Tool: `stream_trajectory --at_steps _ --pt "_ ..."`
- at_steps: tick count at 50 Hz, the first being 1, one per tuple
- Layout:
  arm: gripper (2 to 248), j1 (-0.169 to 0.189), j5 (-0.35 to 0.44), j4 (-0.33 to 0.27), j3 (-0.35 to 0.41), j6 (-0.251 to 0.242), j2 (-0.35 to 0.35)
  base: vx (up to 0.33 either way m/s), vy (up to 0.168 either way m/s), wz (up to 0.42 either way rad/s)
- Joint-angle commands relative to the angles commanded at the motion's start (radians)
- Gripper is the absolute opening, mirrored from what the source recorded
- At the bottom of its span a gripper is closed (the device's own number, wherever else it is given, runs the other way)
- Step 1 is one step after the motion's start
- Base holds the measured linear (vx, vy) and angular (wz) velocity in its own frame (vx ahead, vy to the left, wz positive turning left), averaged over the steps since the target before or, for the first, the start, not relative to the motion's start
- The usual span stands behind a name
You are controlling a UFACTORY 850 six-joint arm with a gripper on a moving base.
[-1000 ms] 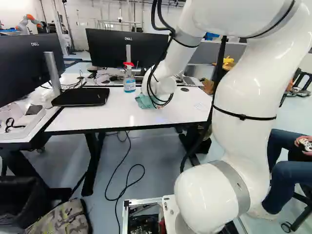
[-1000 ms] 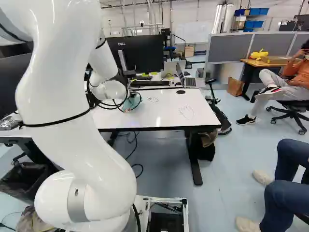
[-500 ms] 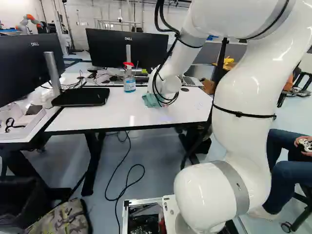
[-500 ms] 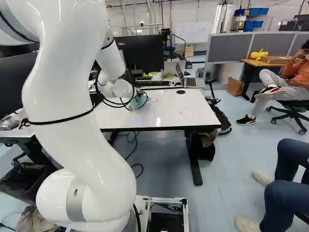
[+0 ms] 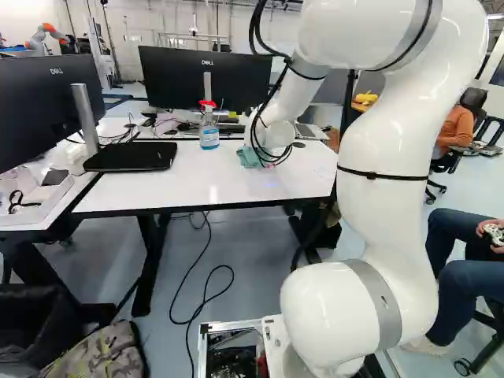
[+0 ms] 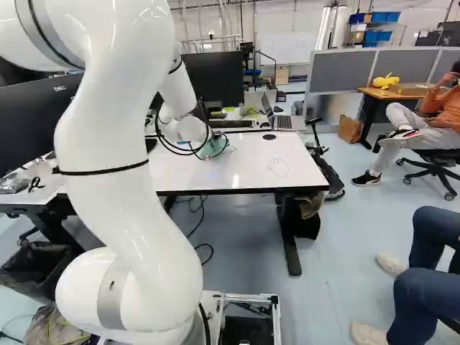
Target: Clean the table with the green towel
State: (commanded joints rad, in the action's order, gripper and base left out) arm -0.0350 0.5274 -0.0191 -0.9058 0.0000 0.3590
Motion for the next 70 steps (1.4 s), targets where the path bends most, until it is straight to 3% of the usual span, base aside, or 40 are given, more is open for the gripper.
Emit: stream_trajectory --at_steps 14,40,70 --pt "43 0.023 0.028 0.000 -0.068 0.000 0.080 0.000 0.000 0.000" --pt "43 0.023 0.035 0.000 -0.083 0.000 0.143 0.000 0.000 0.000" --pt "43 0.023 -0.019 0.000 -0.083 0.000 0.143 0.000 0.000 0.000"
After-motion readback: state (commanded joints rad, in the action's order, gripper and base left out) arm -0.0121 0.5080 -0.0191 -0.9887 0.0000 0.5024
